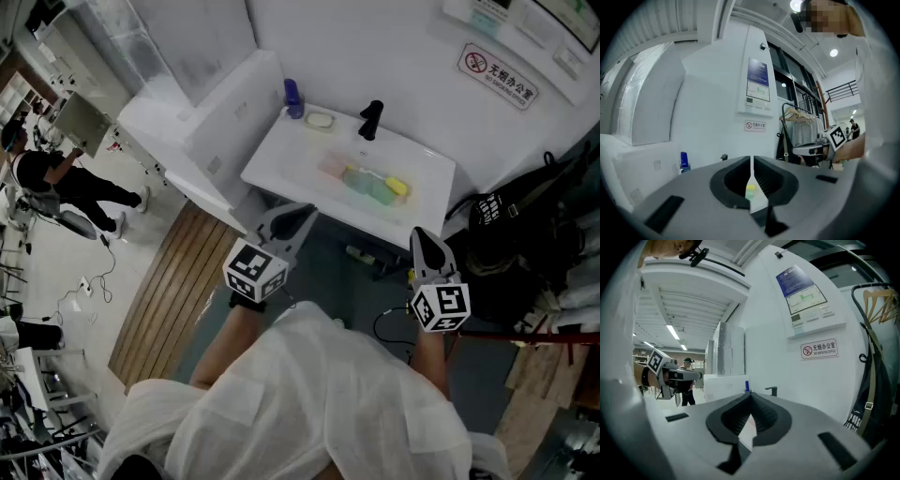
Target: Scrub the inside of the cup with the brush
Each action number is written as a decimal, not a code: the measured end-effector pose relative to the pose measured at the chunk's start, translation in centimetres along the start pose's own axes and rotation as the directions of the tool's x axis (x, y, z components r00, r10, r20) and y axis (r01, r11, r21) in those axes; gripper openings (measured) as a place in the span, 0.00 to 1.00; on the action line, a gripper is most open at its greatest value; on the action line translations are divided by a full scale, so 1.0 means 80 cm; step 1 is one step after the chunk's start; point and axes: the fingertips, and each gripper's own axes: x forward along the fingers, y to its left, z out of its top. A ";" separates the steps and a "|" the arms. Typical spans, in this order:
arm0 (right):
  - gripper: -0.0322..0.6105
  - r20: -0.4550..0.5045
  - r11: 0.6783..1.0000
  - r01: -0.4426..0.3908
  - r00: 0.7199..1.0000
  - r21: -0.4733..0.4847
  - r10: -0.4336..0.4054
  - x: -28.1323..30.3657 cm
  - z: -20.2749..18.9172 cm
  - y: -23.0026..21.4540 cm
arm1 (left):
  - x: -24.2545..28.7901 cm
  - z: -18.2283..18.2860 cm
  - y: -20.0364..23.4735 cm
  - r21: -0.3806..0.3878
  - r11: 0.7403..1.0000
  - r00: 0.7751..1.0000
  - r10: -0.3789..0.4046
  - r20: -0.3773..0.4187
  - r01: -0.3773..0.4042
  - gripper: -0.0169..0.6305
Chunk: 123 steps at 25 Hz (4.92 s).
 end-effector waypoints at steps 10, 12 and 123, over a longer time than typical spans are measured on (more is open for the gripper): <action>0.05 -0.006 1.000 0.004 1.000 0.004 -0.004 0.005 -0.001 -0.016 | 0.019 -0.002 0.001 -0.004 1.000 1.000 -0.004 -0.008 0.004 0.06; 0.05 -0.009 1.000 -0.004 1.000 0.003 0.004 0.006 -0.003 -0.019 | 0.022 -0.005 0.000 -0.006 1.000 1.000 -0.004 -0.013 0.004 0.06; 0.11 -0.644 0.925 -0.175 0.760 -0.337 -0.091 0.325 -0.233 -0.195 | 0.380 -0.313 0.101 -0.040 0.764 0.587 -0.528 -0.614 0.644 0.36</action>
